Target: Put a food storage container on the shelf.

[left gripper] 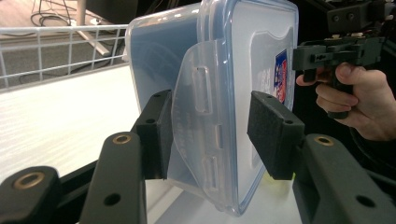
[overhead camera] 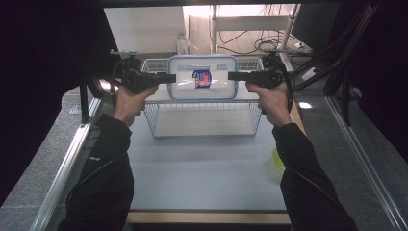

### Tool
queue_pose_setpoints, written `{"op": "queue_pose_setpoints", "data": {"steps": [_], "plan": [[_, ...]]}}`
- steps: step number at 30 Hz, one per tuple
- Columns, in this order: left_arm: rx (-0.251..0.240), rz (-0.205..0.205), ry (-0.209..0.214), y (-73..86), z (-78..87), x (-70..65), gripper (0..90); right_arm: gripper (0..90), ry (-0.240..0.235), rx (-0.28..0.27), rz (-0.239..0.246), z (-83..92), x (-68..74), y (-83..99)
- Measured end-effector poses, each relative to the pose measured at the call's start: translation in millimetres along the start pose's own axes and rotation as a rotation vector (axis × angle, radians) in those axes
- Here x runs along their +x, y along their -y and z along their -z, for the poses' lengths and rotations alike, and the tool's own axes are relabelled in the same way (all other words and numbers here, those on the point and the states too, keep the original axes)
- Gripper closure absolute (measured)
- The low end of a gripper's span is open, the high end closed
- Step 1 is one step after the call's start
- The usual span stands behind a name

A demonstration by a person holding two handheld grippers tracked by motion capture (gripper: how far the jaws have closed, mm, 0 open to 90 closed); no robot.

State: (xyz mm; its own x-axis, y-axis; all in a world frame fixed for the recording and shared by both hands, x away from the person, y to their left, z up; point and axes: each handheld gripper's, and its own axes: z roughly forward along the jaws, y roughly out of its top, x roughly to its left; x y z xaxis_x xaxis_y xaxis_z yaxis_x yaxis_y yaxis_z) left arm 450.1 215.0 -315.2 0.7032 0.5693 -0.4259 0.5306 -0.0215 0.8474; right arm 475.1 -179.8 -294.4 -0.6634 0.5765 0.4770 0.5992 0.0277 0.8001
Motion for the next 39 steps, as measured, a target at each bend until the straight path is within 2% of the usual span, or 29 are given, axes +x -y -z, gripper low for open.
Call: {"op": "queue_pose_setpoints", "data": {"steps": [6,11,14,17,21,22,23,24,26,27,30,31,35,37,38,39], "plan": [[0.000,0.015,-0.009,1.1,-7.0,9.6,50.8,52.2,0.017,0.023,-0.012,-8.5,-9.2,-5.4],[-0.011,-0.013,-0.023,2.0,-8.5,8.8,50.3,51.5,0.013,0.021,-0.004,-10.7,-12.6,-7.4],[-0.024,-0.049,-0.050,4.3,-11.1,7.0,47.5,51.0,0.030,0.014,0.035,-11.6,-11.3,-7.7],[-0.035,-0.057,-0.063,4.1,-13.3,5.7,45.3,49.7,0.043,0.012,0.051,-12.1,-10.9,-7.3],[-0.015,-0.076,-0.099,3.8,-18.2,2.8,40.6,50.4,0.106,0.022,0.122,-14.8,-7.5,-5.3],[-0.015,-0.076,-0.099,3.8,-18.2,2.8,39.3,50.4,0.106,0.022,0.122,-14.8,-7.5,-5.3],[-0.019,-0.061,-0.097,4.1,-18.9,4.6,39.0,49.0,0.146,0.033,0.137,-18.3,-5.0,-3.8],[-0.019,-0.061,-0.097,4.1,-18.9,4.6,39.1,49.0,0.146,0.033,0.137,-18.3,-5.0,-3.8],[-0.022,-0.051,-0.092,3.8,-18.9,7.5,39.0,51.3,0.122,0.021,0.107,-18.4,-9.1,-2.9],[-0.019,-0.049,-0.113,2.0,-19.7,6.4,38.5,51.8,0.125,0.021,0.106,-18.3,-9.9,-2.5],[-0.015,-0.053,-0.132,0.1,-20.8,5.7,36.7,53.3,0.135,0.025,0.109,-18.2,-9.8,-1.7],[-0.016,-0.050,-0.131,-0.3,-21.3,5.7,36.1,52.8,0.145,0.031,0.116,-18.5,-9.9,-1.2],[-0.020,-0.034,-0.123,-0.7,-22.2,9.2,35.0,52.3,0.134,0.019,0.102,-19.3,-11.9,0.9],[-0.022,-0.056,-0.185,-1.8,-23.5,7.3,36.1,49.5,0.118,0.012,0.086,-19.3,-13.7,1.8],[0.008,-0.085,-0.218,-2.7,-28.2,5.3,35.0,51.2,0.107,0.006,0.075,-19.0,-14.6,2.2],[0.008,-0.085,-0.218,-2.7,-28.2,5.3,31.9,51.2,0.107,0.006,0.075,-19.0,-14.6,2.2]]}}
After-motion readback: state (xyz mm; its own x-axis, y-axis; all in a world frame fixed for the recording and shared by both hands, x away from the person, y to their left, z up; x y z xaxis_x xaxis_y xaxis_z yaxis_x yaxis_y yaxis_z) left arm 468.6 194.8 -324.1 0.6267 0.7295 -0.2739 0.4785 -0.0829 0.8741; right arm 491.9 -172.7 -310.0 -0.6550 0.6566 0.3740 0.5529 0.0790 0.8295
